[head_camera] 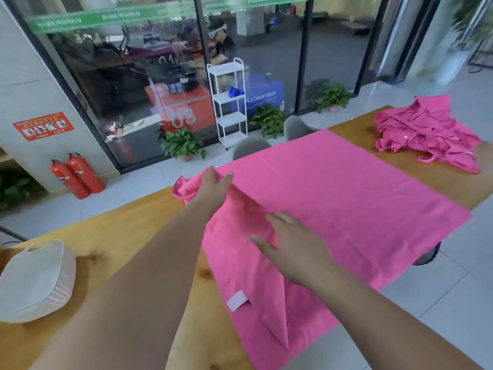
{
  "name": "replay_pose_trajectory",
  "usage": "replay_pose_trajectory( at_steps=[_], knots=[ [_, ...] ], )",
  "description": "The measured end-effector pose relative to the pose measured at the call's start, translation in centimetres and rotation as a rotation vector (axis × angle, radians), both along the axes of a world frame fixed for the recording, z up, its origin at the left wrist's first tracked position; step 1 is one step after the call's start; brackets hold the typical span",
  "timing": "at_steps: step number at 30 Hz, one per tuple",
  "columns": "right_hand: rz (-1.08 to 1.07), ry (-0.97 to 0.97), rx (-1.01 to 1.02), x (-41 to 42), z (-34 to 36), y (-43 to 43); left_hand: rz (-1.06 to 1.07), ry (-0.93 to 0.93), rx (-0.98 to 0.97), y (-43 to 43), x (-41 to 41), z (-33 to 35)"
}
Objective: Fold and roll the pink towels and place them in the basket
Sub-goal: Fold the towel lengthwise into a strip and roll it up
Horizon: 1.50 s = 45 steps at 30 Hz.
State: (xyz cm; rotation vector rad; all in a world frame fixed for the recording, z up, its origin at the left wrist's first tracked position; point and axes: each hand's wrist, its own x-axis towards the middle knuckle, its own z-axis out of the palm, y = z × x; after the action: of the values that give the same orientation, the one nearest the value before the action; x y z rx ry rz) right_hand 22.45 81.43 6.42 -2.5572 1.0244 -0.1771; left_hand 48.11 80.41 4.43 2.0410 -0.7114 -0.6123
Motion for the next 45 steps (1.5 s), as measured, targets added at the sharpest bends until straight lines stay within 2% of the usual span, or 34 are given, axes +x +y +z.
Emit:
replay_pose_trajectory(
  at_steps=[8,24,30,35,45],
  knots=[
    [0.023,-0.046,0.034,-7.1,0.9,-8.0,-0.058,-0.047,-0.036,-8.9,-6.1,0.8],
    [-0.042,-0.008,0.056,-14.5,0.0,-26.8,-0.128,0.018,-0.121,-29.8,-14.3,-1.0],
    [-0.040,0.038,0.095,-17.0,-0.3,-33.5,-0.127,0.013,-0.089,-37.0,-16.6,-2.0],
    [-0.051,0.007,0.117,-19.2,-0.6,-37.9,-0.159,-0.067,-0.090,-41.4,-18.7,-2.4],
    [-0.043,-0.087,0.173,-23.8,-1.9,-47.8,-0.099,-0.028,-0.034,-51.3,-22.3,-4.7]
  ],
)
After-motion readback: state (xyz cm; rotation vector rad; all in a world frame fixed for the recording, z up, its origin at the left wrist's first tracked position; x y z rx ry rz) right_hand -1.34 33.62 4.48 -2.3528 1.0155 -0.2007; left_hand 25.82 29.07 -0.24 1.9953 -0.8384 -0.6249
